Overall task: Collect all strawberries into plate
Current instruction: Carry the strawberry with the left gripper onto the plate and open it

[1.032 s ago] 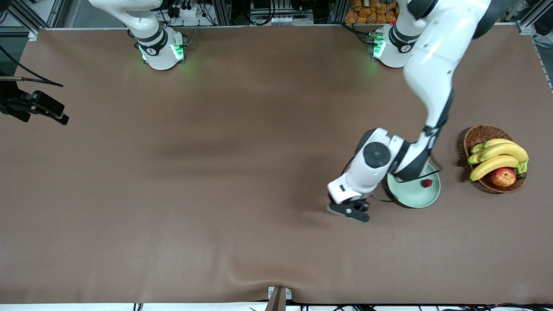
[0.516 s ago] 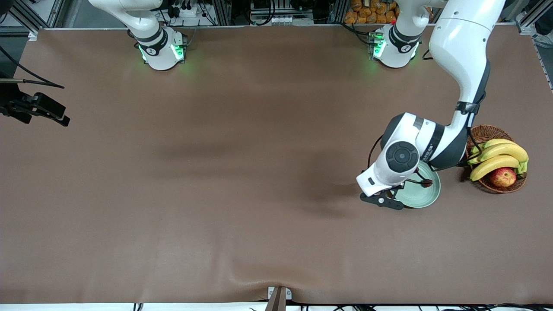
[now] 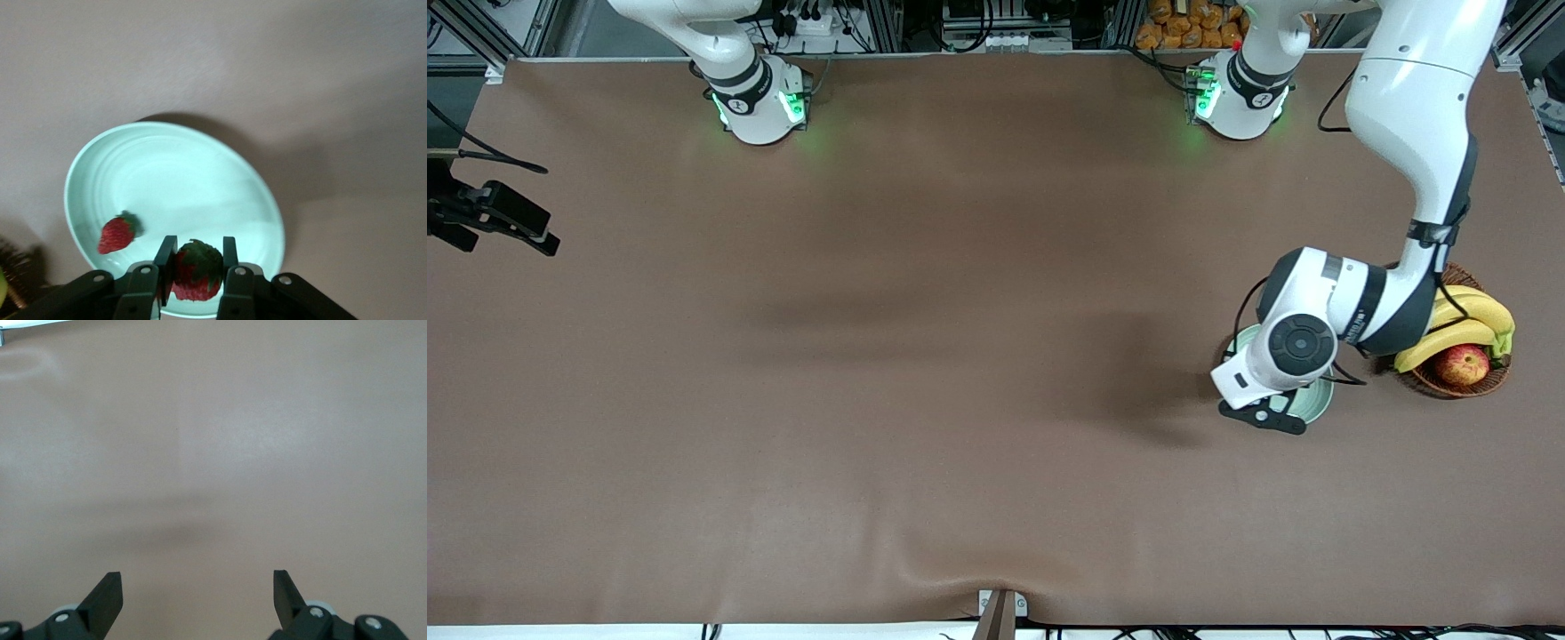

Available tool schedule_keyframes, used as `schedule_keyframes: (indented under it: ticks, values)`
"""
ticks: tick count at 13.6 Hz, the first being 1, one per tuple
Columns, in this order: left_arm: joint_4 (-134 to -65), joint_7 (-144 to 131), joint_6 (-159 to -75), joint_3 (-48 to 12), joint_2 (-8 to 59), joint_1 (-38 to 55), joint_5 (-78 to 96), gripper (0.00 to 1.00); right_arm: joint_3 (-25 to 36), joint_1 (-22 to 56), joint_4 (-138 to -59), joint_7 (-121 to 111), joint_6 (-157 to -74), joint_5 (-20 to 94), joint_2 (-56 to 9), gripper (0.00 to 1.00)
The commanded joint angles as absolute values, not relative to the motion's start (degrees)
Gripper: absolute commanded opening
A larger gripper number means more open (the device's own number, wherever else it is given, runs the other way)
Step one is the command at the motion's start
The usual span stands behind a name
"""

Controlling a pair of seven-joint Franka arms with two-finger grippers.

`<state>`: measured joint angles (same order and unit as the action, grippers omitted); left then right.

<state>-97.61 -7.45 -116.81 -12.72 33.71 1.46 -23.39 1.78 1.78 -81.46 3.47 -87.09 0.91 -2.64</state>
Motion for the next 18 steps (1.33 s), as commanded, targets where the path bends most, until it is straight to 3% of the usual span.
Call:
schedule_keyframes:
  ticks: [1, 2, 3, 6, 8, 18]
  values:
    - [-98.7, -5.9, -117.6, -13.4, 34.8, -1.8, -25.1, 0.0, 2.8, 2.6, -80.1, 1.8, -86.1, 0.4, -2.9, 1.0]
    - [-98.7, -5.7, -117.9, -13.4, 35.2, -1.9, -25.2, 0.0, 2.7, 2.4, -80.1, 1.9, -86.0, 0.4, -2.8, 1.0]
    - [-98.7, -5.7, -117.9, -13.3, 35.3, -2.0, -25.3, 0.12, 2.6, 2.0, -80.1, 1.8, -86.0, 0.4, -2.8, 1.0]
    - [-98.5, -5.6, -117.9, -13.4, 35.2, -3.5, -25.5, 0.69, 2.5, 0.7, -80.2, 1.8, -86.0, 0.6, -2.8, 1.0]
    - [-98.4, -5.5, -117.8, -13.4, 34.8, -3.6, -25.5, 1.0, 2.2, 0.8, -80.7, 1.8, -86.0, 0.5, -2.3, 1.0]
    - [-95.6, -5.4, -114.5, -14.4, 29.3, -3.2, -24.4, 1.0, 2.1, 0.1, -82.6, 2.0, -85.9, 0.5, -1.0, 1.0]
